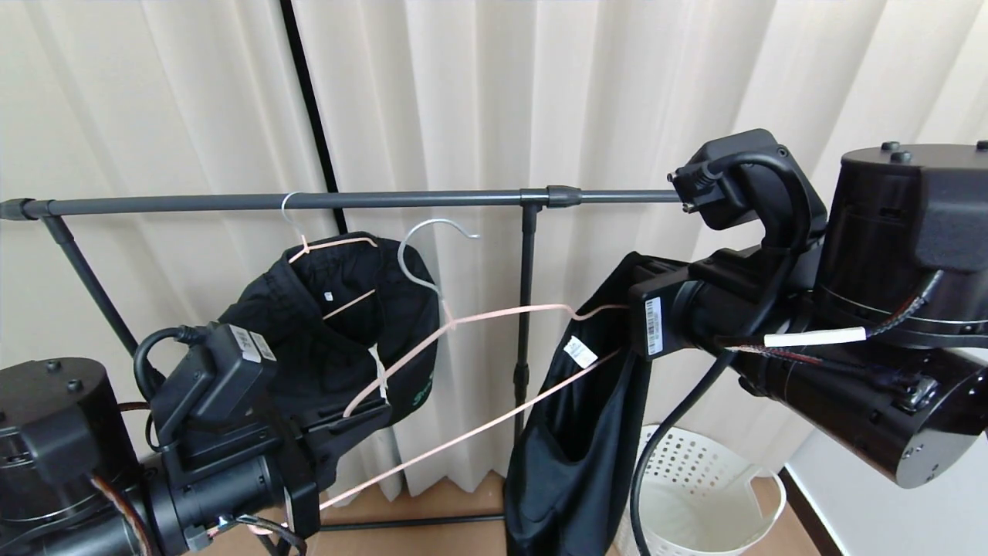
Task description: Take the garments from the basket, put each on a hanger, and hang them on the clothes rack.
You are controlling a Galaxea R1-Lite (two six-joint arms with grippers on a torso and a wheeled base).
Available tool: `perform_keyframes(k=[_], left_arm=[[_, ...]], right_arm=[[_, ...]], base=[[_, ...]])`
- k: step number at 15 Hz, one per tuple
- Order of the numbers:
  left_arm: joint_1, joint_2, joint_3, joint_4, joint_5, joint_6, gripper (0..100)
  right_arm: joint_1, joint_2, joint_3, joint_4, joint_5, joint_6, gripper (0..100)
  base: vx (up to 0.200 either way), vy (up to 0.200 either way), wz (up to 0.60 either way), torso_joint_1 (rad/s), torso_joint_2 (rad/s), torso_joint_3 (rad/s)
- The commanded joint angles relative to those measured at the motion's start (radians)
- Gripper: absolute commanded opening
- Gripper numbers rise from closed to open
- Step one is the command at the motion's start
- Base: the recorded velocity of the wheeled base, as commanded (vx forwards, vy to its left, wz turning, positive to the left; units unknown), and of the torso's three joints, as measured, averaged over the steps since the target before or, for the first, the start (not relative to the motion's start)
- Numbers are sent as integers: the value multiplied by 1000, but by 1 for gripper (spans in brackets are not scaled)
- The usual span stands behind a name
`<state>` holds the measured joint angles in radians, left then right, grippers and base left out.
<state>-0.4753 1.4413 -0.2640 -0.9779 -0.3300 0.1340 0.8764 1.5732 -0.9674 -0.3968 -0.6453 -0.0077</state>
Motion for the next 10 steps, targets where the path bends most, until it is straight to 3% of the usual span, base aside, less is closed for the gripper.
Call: perform_keyframes(k=[1,7,10], left_arm=[[40,-7,-7,-12,0,4,0],[58,4,-35,-25,58,22,0],[47,42,-66,-39,63,18,0]], right_arm=[[-14,14,-8,0,-8,-2,0],[-42,50,-39,0,-42,-2,0],[7,82,-47,0,-43,-2,0]], base=[[0,0,0,0,0,0],[0,0,0,0,0,0],[0,0,0,0,0,0]])
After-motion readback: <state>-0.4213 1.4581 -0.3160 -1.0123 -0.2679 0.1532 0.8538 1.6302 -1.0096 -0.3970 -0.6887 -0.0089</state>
